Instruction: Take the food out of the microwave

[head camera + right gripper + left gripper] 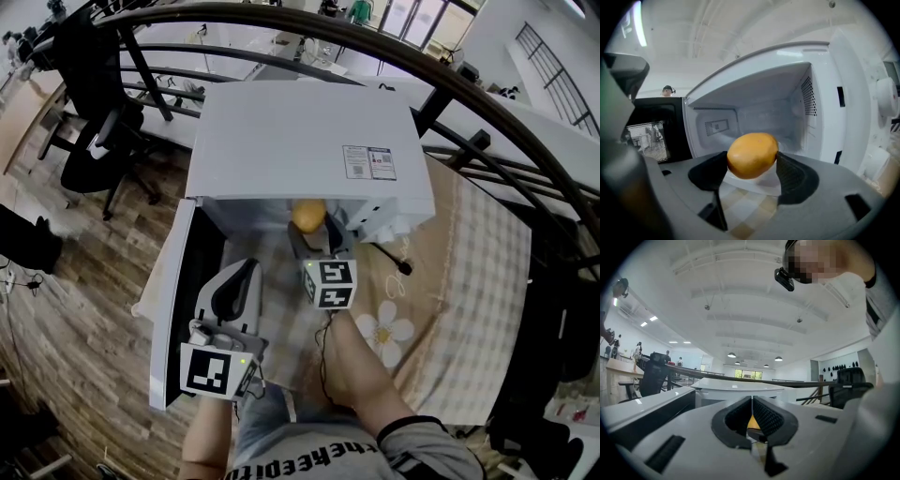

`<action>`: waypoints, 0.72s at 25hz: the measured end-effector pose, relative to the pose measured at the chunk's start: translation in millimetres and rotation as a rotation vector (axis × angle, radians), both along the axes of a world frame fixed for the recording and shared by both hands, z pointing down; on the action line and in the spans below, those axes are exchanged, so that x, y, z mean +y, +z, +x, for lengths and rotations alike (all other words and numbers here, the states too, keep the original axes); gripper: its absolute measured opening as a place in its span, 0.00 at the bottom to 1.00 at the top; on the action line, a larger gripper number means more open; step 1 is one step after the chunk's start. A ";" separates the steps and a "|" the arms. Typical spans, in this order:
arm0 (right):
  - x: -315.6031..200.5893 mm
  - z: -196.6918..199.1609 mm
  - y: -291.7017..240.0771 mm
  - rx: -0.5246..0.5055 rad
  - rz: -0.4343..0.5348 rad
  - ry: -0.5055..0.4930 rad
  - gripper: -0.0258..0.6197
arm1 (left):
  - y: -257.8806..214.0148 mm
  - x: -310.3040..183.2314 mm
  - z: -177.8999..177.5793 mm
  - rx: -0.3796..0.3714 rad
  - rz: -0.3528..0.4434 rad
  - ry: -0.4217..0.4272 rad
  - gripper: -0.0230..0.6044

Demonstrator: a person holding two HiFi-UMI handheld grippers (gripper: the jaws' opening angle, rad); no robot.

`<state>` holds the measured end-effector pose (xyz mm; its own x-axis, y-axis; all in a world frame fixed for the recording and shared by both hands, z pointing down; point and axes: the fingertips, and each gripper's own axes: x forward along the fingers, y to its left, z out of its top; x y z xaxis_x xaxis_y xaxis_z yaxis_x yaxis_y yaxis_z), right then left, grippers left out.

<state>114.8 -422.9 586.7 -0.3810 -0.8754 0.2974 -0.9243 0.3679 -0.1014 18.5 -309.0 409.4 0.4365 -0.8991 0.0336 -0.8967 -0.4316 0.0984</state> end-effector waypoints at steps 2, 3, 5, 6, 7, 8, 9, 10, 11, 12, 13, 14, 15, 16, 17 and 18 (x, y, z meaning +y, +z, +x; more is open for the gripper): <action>5.5 -1.1 -4.7 -0.007 -0.001 -0.012 0.55 | -1.8 1.4 0.0 0.002 0.004 -0.001 0.06; 8.3 -0.8 -6.5 -0.015 -0.005 -0.016 0.55 | -2.5 2.3 0.3 0.002 0.005 -0.001 0.06; 13.0 1.2 -10.4 -0.040 -0.008 -0.015 0.55 | -4.3 4.5 1.0 0.001 0.008 0.000 0.06; 15.2 2.6 -12.5 -0.048 -0.008 -0.011 0.55 | -5.4 5.6 1.1 0.001 0.009 0.001 0.06; 17.3 4.1 -14.4 -0.050 -0.007 -0.007 0.55 | -6.4 6.6 1.2 0.001 0.010 0.001 0.06; 19.3 5.4 -16.2 -0.049 -0.004 -0.003 0.55 | -7.4 7.6 1.2 0.001 0.011 0.002 0.06; 21.4 6.4 -17.9 -0.048 -0.001 -0.001 0.55 | -8.4 8.7 1.3 0.001 0.012 0.002 0.06; 23.6 7.3 -19.6 -0.047 0.002 0.001 0.55 | -9.5 9.8 1.5 0.002 0.014 0.003 0.06; 25.9 7.9 -21.3 -0.046 0.004 0.002 0.55 | -10.8 10.9 1.7 0.002 0.016 0.004 0.06; 28.1 8.2 -23.1 -0.045 0.005 0.003 0.55 | -12.1 11.8 2.0 0.002 0.018 0.005 0.06; 30.4 8.4 -25.1 -0.045 0.007 0.002 0.55 | -13.4 12.7 2.4 0.002 0.020 0.007 0.06; 32.7 8.5 -27.4 -0.044 0.009 0.000 0.55 | -14.6 13.5 2.9 0.002 0.022 0.009 0.06; 35.1 8.6 -30.1 -0.043 0.012 -0.001 0.55 | -15.9 14.5 3.4 0.002 0.024 0.011 0.06; 37.6 8.8 -33.1 -0.043 0.016 -0.002 0.55 | -17.3 15.7 4.0 0.002 0.026 0.013 0.06; 40.2 9.0 -36.4 -0.045 0.021 -0.002 0.55 | -18.8 17.2 4.6 0.002 0.029 0.016 0.06; 42.9 9.1 -39.9 -0.047 0.025 -0.003 0.55 | -20.2 18.6 5.1 0.002 0.031 0.019 0.06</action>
